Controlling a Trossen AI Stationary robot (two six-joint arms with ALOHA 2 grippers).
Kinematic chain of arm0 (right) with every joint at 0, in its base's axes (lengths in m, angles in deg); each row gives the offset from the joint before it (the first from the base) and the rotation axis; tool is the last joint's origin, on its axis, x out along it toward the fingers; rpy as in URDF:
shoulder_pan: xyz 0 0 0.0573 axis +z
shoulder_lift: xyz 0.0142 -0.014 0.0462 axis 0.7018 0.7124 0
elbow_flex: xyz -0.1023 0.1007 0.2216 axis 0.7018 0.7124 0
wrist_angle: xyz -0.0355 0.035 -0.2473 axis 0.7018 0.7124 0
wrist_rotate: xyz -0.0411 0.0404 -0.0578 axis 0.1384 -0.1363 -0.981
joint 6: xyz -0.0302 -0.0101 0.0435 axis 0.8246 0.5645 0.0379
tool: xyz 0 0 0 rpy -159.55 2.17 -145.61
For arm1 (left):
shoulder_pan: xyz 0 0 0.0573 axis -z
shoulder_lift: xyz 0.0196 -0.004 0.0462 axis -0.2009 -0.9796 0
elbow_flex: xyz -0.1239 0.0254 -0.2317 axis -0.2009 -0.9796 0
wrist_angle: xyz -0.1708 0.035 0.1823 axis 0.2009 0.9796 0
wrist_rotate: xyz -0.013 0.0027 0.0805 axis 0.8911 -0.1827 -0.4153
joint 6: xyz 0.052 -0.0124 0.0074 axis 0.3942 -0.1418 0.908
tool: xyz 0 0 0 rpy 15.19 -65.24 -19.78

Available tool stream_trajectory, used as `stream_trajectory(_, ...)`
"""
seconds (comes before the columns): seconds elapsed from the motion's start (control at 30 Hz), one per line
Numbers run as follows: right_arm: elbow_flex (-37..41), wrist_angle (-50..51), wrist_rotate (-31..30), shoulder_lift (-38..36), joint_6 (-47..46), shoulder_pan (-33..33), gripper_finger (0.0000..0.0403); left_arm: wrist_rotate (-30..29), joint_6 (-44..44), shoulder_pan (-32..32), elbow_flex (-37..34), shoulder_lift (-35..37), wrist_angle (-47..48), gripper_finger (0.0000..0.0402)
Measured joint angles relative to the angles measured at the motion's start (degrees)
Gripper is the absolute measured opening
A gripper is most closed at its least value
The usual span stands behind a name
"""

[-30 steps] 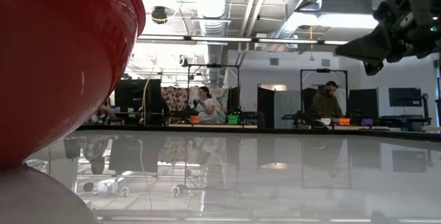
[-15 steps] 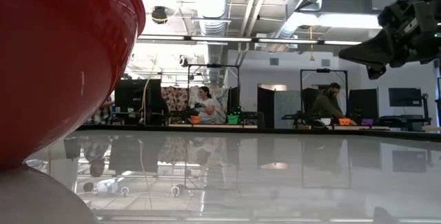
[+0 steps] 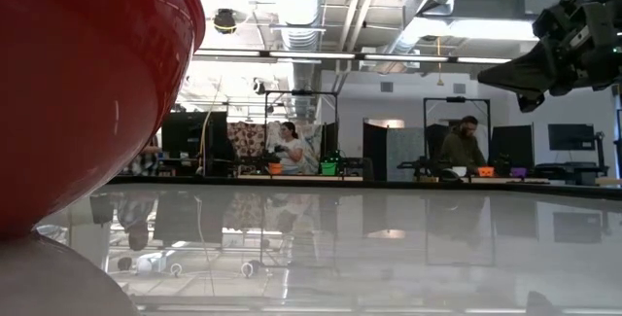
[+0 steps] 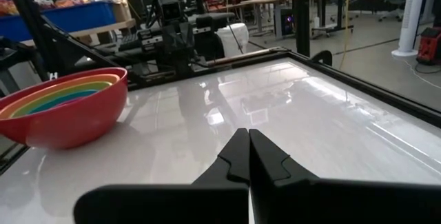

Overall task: Nest bowls inside each other
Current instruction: Return to Home Position

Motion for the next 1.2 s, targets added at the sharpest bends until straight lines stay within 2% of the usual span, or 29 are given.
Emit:
stream_trajectory(0.27, 0.0, 0.1, 0.0, 0.0, 0.0, 0.0, 0.0012, 0.0, 0.0, 0.0, 0.0, 0.0, 0.0, 0.0)
stream_trajectory(0.63, 0.1, 0.2, 0.0, 0.0, 0.0, 0.0, 0.0035, 0.0, 0.0, 0.0, 0.0, 0.0, 0.0, 0.0)
stream_trajectory(1.2, 0.1, 0.2, 0.0, 0.0, 0.0, 0.0, 0.0036, 0.0, 0.0, 0.0, 0.0, 0.0, 0.0, 0.0)
